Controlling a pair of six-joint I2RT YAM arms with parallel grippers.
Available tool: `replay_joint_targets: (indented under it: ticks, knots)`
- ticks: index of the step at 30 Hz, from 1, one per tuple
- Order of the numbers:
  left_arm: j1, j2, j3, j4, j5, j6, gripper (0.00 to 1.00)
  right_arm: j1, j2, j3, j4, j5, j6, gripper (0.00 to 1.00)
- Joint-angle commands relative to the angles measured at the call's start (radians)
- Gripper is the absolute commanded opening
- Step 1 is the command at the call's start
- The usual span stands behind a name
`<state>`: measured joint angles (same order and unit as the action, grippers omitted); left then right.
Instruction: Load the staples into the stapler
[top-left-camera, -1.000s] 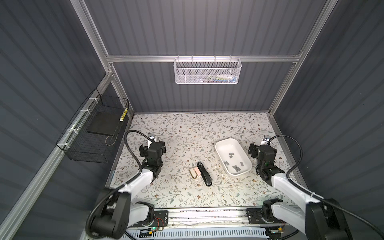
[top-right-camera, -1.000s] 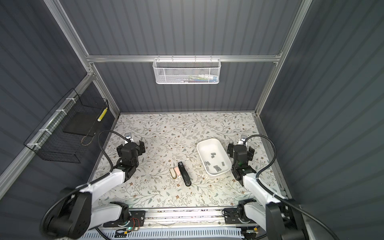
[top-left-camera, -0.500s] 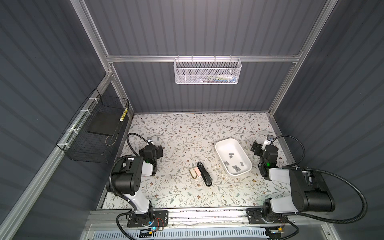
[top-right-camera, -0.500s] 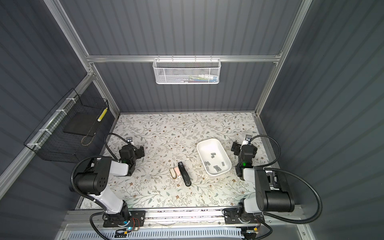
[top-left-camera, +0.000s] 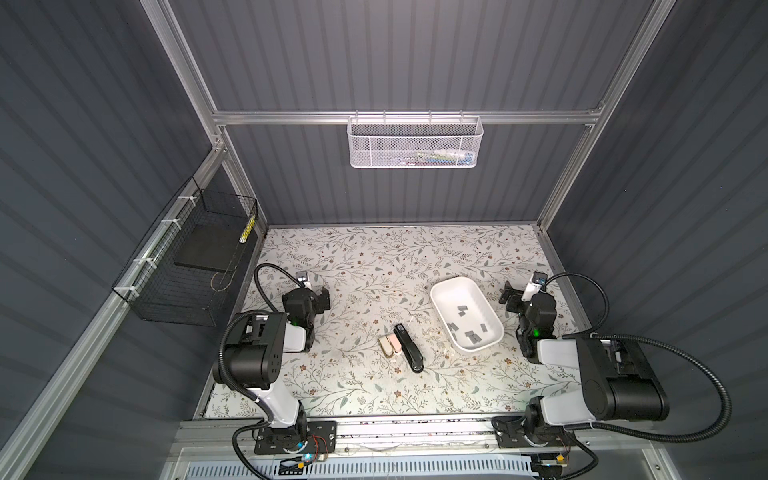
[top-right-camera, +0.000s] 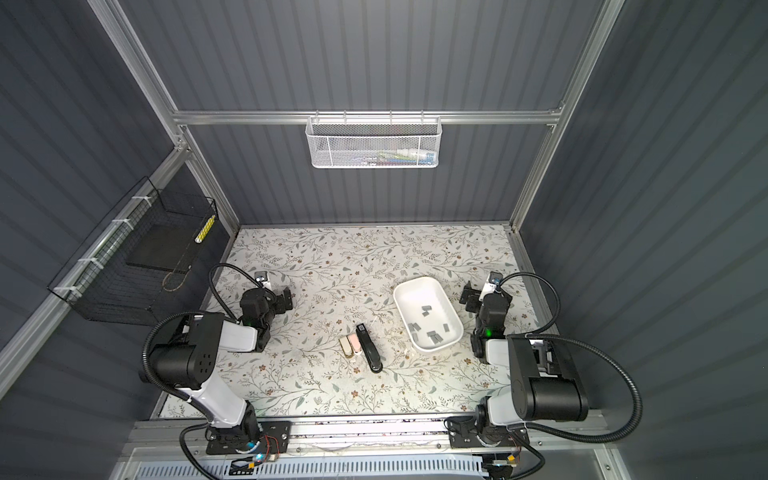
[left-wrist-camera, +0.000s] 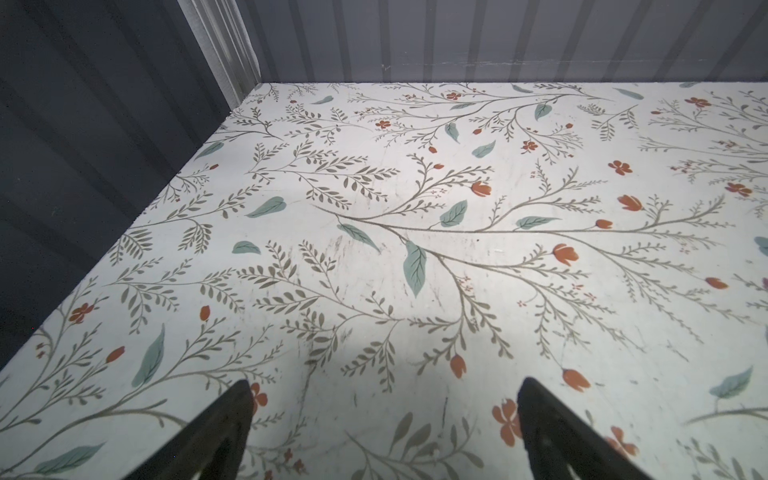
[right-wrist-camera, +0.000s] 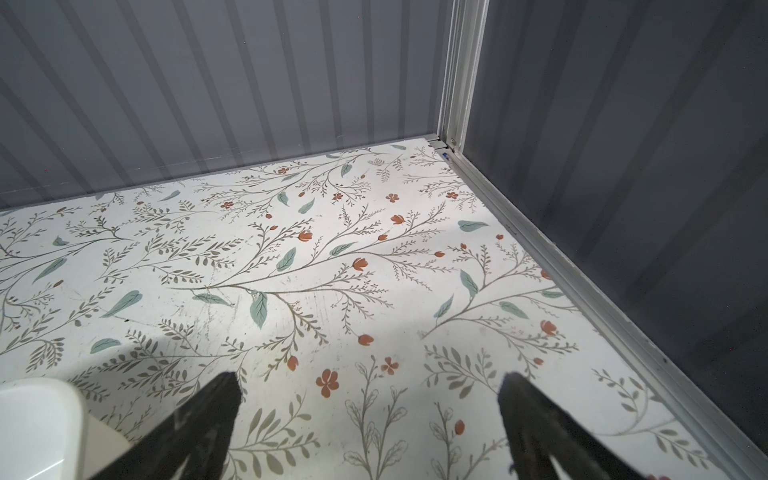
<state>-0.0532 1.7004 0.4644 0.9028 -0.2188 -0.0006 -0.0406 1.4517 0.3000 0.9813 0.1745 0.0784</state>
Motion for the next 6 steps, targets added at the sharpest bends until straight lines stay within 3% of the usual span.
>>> replay_joint_targets:
  ticks: [1,4,6]
  knots:
    - [-0.003,0.013,-0.003,0.024,0.010,-0.007,0.99,-0.001,0.008,0.008,0.023,-0.008,0.007,0.99]
    - [-0.003,0.013,-0.003,0.024,0.010,-0.008,0.99,0.000,0.005,0.004,0.028,-0.010,0.005,0.99]
    - [-0.003,0.013,-0.003,0.024,0.009,-0.006,0.99,0.002,0.007,0.013,0.023,-0.091,-0.029,0.99]
